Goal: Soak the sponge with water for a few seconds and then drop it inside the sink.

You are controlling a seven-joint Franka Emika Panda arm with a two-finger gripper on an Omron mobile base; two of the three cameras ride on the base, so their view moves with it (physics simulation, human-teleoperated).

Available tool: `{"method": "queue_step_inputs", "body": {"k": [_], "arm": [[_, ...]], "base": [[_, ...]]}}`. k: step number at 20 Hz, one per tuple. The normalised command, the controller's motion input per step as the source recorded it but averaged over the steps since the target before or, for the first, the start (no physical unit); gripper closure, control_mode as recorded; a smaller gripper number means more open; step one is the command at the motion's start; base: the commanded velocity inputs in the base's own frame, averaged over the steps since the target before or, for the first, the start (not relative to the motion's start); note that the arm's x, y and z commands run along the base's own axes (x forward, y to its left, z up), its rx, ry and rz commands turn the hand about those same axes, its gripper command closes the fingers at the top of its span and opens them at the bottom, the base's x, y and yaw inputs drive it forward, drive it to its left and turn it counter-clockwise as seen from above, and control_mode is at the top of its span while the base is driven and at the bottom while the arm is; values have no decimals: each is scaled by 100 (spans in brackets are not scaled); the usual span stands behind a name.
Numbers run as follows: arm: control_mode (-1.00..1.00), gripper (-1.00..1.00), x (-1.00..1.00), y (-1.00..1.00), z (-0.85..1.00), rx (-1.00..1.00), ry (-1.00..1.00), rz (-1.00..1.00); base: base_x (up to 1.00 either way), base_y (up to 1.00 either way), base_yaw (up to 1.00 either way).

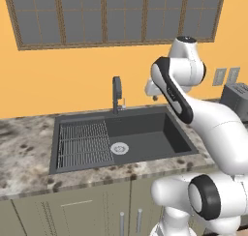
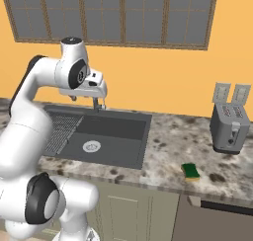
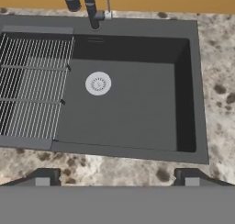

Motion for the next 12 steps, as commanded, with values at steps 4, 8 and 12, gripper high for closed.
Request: {"method": "queue_step_inputs", "body": {"k": [4,8,12], "arm": [[-100,-100,25,6,0,0,0,-2],[-100,-100,26,5,0,0,0,-4],[-100,-100,17,3,0,0,0,-4]], "base": [[0,0,0],[0,0,0],[0,0,0]]}}
